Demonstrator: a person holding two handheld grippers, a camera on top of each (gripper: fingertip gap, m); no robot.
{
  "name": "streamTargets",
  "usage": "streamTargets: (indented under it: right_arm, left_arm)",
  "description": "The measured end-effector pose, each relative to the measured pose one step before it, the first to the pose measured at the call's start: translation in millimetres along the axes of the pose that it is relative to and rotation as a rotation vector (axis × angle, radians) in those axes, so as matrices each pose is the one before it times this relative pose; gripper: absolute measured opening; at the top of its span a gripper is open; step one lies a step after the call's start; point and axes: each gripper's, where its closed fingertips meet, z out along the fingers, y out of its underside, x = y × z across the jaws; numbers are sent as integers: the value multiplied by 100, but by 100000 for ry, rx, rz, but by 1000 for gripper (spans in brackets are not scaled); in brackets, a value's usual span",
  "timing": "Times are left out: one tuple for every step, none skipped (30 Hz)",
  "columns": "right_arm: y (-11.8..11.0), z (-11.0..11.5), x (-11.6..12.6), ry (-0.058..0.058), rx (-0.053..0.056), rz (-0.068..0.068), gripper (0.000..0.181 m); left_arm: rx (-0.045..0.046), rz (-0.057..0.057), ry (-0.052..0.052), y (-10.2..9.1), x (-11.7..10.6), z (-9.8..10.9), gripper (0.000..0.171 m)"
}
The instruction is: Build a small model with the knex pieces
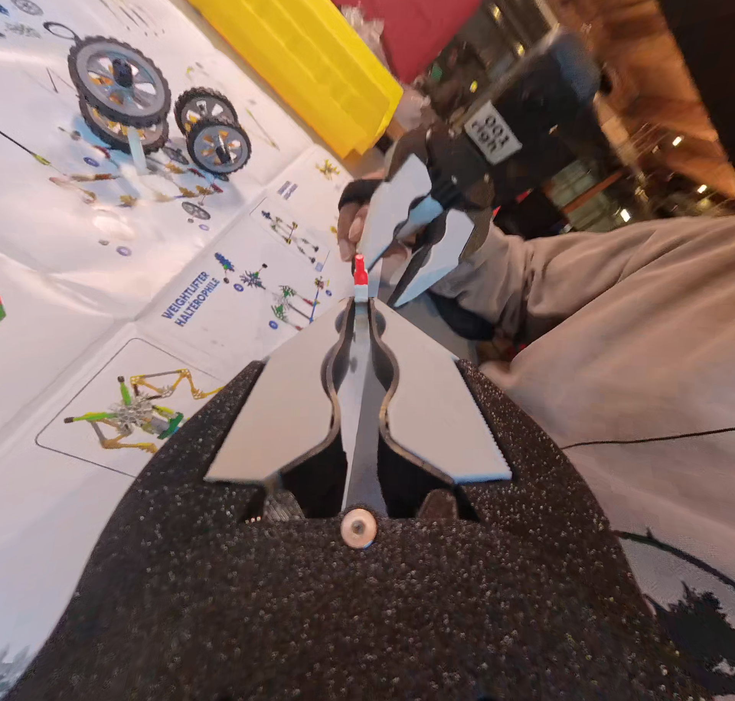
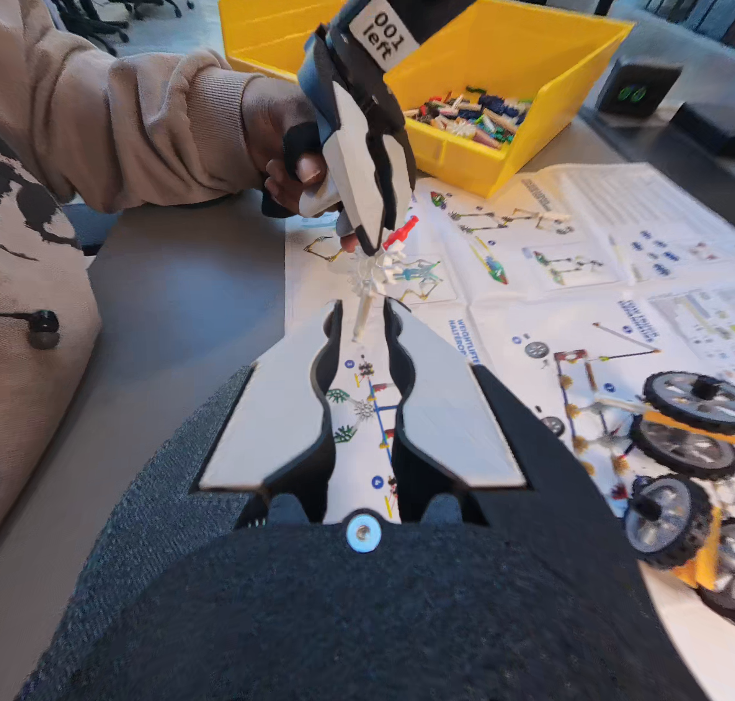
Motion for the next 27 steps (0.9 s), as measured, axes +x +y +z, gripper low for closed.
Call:
streamTargets:
  right_arm:
    - [419,118,-82,-3136,-1978,4676,22]
    - [400,153,-111,-3018,-2346,3403,23]
    - [261,192,-122,-2612,-2030,2063,23]
    - [261,264,-191,-2839,-2363,1630,20]
    - [397,350,-120,-2568,-3707,1506,17]
    - [487,352,-211,-3088,-4202,462,15]
    - [359,286,-370,-3533,-2952,-574,12]
    - [412,250,-180,-2291,-3023,-73,8]
    - [500,255,-45,-1939,-3819,173,9]
    - [159,135,53,-1021,-1717,-497,9]
    - [49,16,128,-265,-658,-1280,10]
    - [79,-15,194,319,-600,-256,10]
    - [174,-44,341,1262,-792,-97,10]
    - [278,-40,420,1795,-1194,126,10]
    - [352,-39,378,1669,-1474,-137,10]
    - [278,6,272,903,-546,303,10]
    - [262,123,273,875,-291,1313,10]
    - [279,173,167,406,-432,1321,10]
    - [47,-47,81,139,631,1267,10]
    - [48,-30,32,826,-293,-288,10]
    - [49,-23,8,955,-838,-823,10]
    - [90,-18,32,641,-928,-219,11]
    - [34,-15,-10,276,-333,149,11]
    - [46,-15,-35,226,-400,-40,11]
    - [46,-36,-12,655,-648,-698,11]
    - [31,-41,-30,1100,-663,-1081,11]
    - [0,-31,-38,1373,-491,-1325,11]
  left_arm:
    - [-6076,2709,-1476,830,-45,314,3]
    - [-5317,1635,-350,706,60,398,4]
    - [-5841,1634,-190,742,42,450,3]
    - [-6638,2184,-24,764,30,466,4]
    - [-6401,2470,-539,641,-21,449,4]
    - [-5724,2296,-525,442,-28,406,3]
    - [-5489,1902,31,362,4,357,3]
    - [-4235,1840,47,154,-42,269,4]
    - [-2743,1128,244,-79,-70,186,4]
    - [-3010,1005,289,-37,-106,110,4]
    - [-2945,1453,-19,6,-151,28,4]
    - [-2366,1568,-788,-24,-256,44,5]
    - [-1657,1034,-1918,-55,-424,122,6]
    - [-1074,394,-2280,-79,-512,213,7]
    - [-554,-348,-1709,-71,-479,270,8]
    - [-153,-687,-908,-47,-384,224,8]
    - [-511,-643,-1191,55,-391,203,9]
    - [-317,-356,-726,45,-272,176,9]
    - [37,-474,78,-28,-76,76,9]
    - [-24,373,-591,-39,-18,22,9]
    - [-150,1174,-1377,-11,-9,30,9]
    - [120,788,-1503,-36,-13,37,9]
    - [180,574,-1300,-16,-21,23,9]
    - [267,1166,-1964,-21,-21,23,9]
    - [298,1753,-2754,-33,8,16,9]
    - [220,1738,-2999,-34,29,-3,9]
    - [637,1374,-3100,-17,46,-21,9]
